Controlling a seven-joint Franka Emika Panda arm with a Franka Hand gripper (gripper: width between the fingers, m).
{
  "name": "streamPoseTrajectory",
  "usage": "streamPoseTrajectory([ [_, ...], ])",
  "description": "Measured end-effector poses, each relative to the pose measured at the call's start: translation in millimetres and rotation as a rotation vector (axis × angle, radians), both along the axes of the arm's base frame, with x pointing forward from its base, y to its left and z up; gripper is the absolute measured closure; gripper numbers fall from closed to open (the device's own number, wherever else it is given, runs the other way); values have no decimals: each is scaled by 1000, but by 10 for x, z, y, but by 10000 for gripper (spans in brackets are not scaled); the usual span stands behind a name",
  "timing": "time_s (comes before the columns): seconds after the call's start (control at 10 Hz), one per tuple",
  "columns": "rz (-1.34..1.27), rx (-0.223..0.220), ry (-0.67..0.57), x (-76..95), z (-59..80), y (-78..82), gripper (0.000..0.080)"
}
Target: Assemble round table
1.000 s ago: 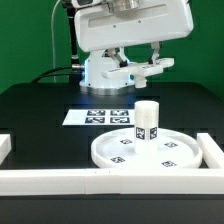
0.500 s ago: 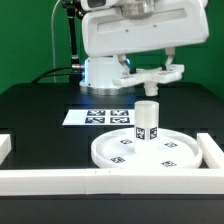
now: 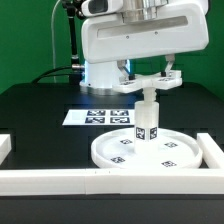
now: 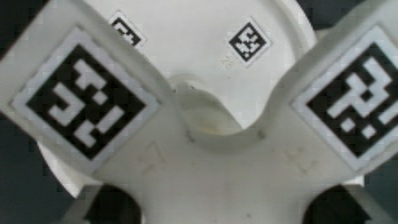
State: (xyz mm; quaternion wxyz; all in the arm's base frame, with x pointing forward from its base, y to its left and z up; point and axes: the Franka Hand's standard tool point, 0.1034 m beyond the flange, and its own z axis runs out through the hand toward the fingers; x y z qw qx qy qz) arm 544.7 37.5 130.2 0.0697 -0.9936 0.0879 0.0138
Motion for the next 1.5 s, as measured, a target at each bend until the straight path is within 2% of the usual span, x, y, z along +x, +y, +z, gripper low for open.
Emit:
streamPoseTrajectory([
  [0.3, 97, -2, 4, 36, -56, -75, 354],
  [0.7, 108, -8, 5, 35, -165, -24, 354],
  [1.5, 107, -12, -9, 69, -176, -43, 354],
])
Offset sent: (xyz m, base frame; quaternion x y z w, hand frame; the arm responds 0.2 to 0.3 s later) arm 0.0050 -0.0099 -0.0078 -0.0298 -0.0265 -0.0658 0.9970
